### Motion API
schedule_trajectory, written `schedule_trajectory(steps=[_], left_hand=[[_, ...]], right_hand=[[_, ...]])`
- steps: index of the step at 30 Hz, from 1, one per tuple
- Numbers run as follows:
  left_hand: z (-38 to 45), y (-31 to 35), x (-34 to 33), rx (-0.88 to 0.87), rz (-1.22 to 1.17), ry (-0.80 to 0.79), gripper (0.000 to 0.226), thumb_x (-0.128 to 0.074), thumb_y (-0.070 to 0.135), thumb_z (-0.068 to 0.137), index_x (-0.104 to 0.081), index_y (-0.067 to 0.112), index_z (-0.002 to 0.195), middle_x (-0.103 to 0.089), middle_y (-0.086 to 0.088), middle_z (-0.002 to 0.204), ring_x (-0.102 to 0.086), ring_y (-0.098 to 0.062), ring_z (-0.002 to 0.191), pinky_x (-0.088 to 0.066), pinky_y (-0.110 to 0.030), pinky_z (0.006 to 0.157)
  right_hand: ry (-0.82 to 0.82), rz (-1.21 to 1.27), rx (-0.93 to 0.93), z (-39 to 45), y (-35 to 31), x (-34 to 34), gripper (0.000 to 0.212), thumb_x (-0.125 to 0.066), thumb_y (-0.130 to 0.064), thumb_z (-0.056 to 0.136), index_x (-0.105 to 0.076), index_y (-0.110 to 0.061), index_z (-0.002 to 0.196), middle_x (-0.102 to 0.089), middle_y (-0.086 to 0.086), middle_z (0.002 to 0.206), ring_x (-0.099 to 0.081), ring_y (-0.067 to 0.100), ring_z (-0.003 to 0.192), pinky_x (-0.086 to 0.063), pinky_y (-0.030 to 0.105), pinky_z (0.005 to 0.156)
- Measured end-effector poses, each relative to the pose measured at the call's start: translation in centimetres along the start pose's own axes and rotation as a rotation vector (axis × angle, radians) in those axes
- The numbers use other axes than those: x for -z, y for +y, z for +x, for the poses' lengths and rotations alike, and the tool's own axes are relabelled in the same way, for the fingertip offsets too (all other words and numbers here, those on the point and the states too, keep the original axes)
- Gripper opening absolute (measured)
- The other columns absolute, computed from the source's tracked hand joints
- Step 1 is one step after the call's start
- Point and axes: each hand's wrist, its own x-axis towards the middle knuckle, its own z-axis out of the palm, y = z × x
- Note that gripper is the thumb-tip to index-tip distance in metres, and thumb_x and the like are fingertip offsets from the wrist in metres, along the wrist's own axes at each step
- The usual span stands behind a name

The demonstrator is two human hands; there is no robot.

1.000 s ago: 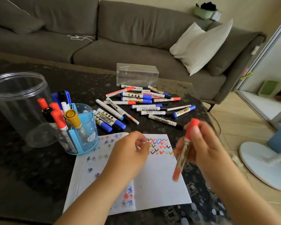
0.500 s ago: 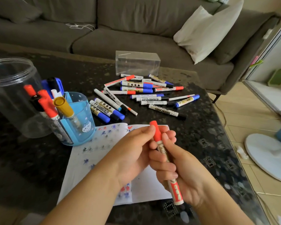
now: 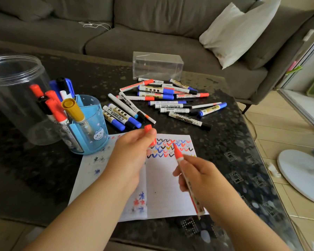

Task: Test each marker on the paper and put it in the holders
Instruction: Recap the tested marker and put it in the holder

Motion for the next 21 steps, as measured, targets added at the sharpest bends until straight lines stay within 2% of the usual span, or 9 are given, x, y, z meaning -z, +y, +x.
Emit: schedule_trajectory(steps=[1,3,6,8,10,13,15,18,21], left_hand=[[0.1,-0.1,0.1,-0.026,0.069,0.03,0.012,-0.066,0.028,0.085,-0.07,0.02,0.092,-0.069,0.003,0.088,-0.061,-0.009,0.081,-0.048,-0.03,0.083],[0.1,-0.1,0.4,-0.089,0.197,0.056,0.014,-0.066,0.032,0.084,-0.07,0.021,0.093,-0.065,0.007,0.079,-0.056,-0.003,0.071,-0.043,-0.025,0.071],[-0.2,-0.1,0.7,-0.164,0.338,0.025,0.007,-0.068,0.03,0.083,-0.069,0.025,0.079,-0.068,0.007,0.073,-0.058,0.004,0.061,-0.04,-0.02,0.058],[-0.2,-0.2,1.1,-0.21,0.447,-0.002,0.008,-0.069,0.027,0.082,-0.068,0.024,0.074,-0.07,0.003,0.075,-0.06,-0.001,0.065,-0.044,-0.022,0.059],[0.1,-0.3,1.4,-0.244,0.546,-0.012,0.008,-0.071,0.025,0.08,-0.07,0.018,0.075,-0.07,0.0,0.074,-0.063,-0.01,0.071,-0.048,-0.028,0.065],[0.5,-0.4,1.8,-0.246,0.63,0.002,0.01,-0.071,0.027,0.078,-0.071,0.018,0.075,-0.07,0.004,0.074,-0.065,-0.011,0.075,-0.051,-0.031,0.069],[0.5,-0.3,2.0,-0.242,0.641,0.015,0.01,-0.071,0.028,0.079,-0.07,0.019,0.074,-0.069,0.003,0.07,-0.064,-0.01,0.068,-0.053,-0.032,0.067],[0.7,-0.1,2.6,-0.253,0.703,0.045,0.01,-0.071,0.027,0.079,-0.068,0.02,0.073,-0.066,0.005,0.066,-0.061,-0.011,0.062,-0.051,-0.028,0.058],[0.9,0.1,3.4,-0.269,0.763,0.053,0.01,-0.071,0.026,0.078,-0.066,0.02,0.071,-0.063,0.006,0.065,-0.059,-0.011,0.062,-0.048,-0.026,0.056]], right_hand=[[0.011,0.075,0.006,0.1,-0.3,0.4,0.018,-0.046,-0.021,0.098,-0.062,-0.024,0.09,-0.061,-0.002,0.059,-0.053,0.007,0.05,-0.048,0.02,0.057],[0.031,0.207,0.014,0.3,-0.5,1.2,0.024,-0.048,-0.015,0.097,-0.055,-0.038,0.102,-0.069,0.003,0.074,-0.06,0.008,0.054,-0.051,0.017,0.057],[0.064,0.482,0.011,0.8,-1.1,2.8,0.024,-0.045,-0.007,0.097,-0.065,-0.017,0.101,-0.069,0.015,0.083,-0.065,0.014,0.06,-0.054,0.02,0.057],[0.037,0.717,-0.051,1.4,-1.0,3.6,0.03,-0.04,-0.002,0.098,-0.069,-0.009,0.099,-0.069,0.018,0.081,-0.066,0.017,0.064,-0.055,0.021,0.058],[-0.01,0.821,-0.06,1.8,-0.9,3.6,0.03,-0.04,0.003,0.095,-0.067,-0.006,0.103,-0.068,0.015,0.078,-0.064,0.015,0.065,-0.055,0.02,0.059],[-0.076,0.778,-0.032,2.4,-0.6,2.3,0.022,-0.044,0.004,0.093,-0.06,-0.007,0.104,-0.065,0.009,0.072,-0.058,0.01,0.059,-0.052,0.019,0.058],[-0.079,0.577,0.014,2.6,-0.4,1.4,0.008,-0.052,-0.011,0.093,-0.06,-0.011,0.096,-0.061,0.006,0.067,-0.051,0.011,0.056,-0.047,0.023,0.058],[-0.023,0.196,0.072,2.6,-0.5,-0.1,0.025,-0.047,-0.037,0.094,-0.065,-0.02,0.088,-0.056,0.002,0.059,-0.043,0.013,0.055,-0.038,0.031,0.059],[0.016,0.181,0.084,2.6,-0.8,-1.6,0.033,-0.043,-0.039,0.094,-0.071,-0.024,0.083,-0.056,0.001,0.059,-0.045,0.008,0.054,-0.039,0.021,0.054]])
